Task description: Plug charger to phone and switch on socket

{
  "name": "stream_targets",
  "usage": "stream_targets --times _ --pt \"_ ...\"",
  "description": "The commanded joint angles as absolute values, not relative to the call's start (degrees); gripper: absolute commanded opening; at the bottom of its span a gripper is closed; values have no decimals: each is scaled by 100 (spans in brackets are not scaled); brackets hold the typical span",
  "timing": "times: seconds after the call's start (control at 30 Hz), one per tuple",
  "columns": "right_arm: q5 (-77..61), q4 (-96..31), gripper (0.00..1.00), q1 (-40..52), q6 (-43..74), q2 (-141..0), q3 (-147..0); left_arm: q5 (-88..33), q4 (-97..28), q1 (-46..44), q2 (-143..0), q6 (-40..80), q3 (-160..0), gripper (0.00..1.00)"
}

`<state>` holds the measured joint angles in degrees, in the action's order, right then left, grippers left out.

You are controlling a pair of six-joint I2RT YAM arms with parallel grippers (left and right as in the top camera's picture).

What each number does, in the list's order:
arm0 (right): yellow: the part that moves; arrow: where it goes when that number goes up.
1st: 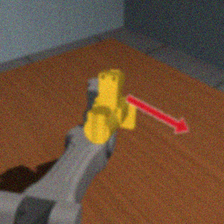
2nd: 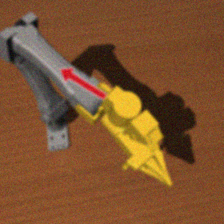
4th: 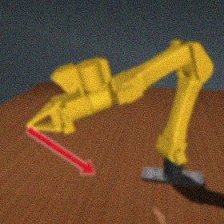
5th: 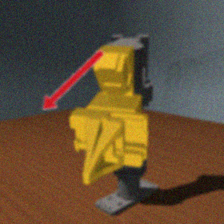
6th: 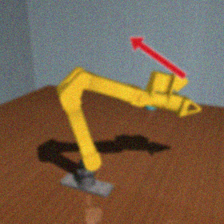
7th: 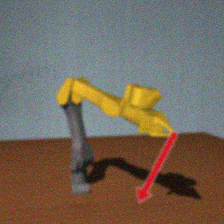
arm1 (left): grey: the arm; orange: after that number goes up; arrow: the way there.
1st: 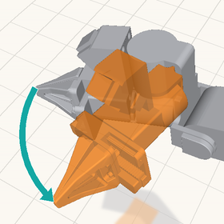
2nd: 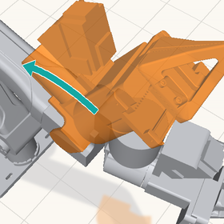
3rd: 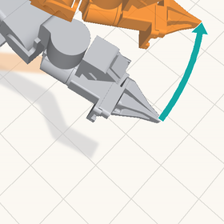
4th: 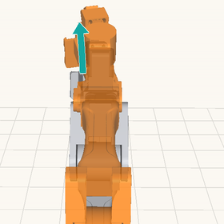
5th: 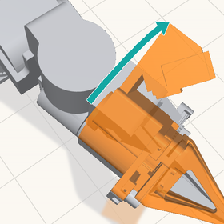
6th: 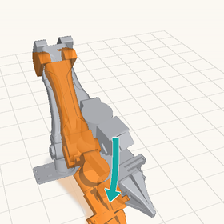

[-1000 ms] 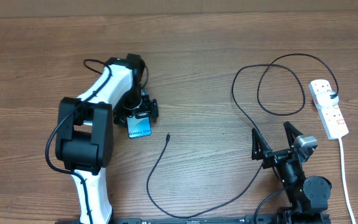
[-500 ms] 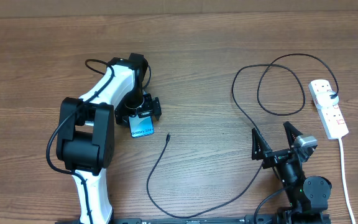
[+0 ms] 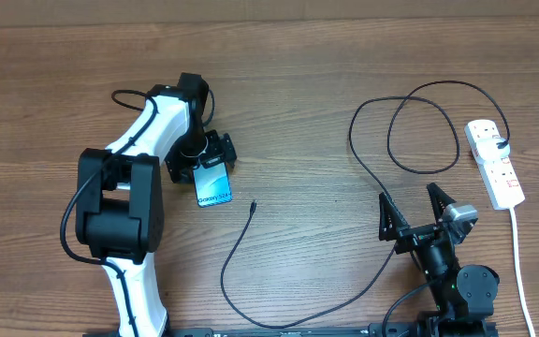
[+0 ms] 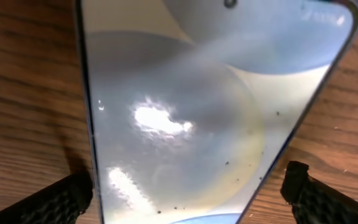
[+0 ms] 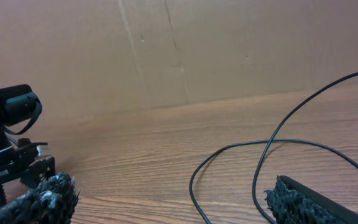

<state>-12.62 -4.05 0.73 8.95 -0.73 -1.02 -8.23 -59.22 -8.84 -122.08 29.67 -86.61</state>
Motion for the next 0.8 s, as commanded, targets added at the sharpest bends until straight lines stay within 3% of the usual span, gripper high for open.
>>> stream_targets --times 0.0,0.2,0.47,0.77 --pt "-1208 -377 100 32 869 -23 -47 -891 -5714 -827 -12536 2676 -8508 91" --pt "-1208 -377 100 32 869 -25 -47 -845 -5732 -827 -12536 2679 -8508 84" --pt "-1210 -377 100 32 869 -23 -47 -860 -5725 -827 -12536 2681 -8508 100" --pt "-1208 -375 100 32 869 -25 -47 -860 -5743 -827 -12536 2676 -8508 100"
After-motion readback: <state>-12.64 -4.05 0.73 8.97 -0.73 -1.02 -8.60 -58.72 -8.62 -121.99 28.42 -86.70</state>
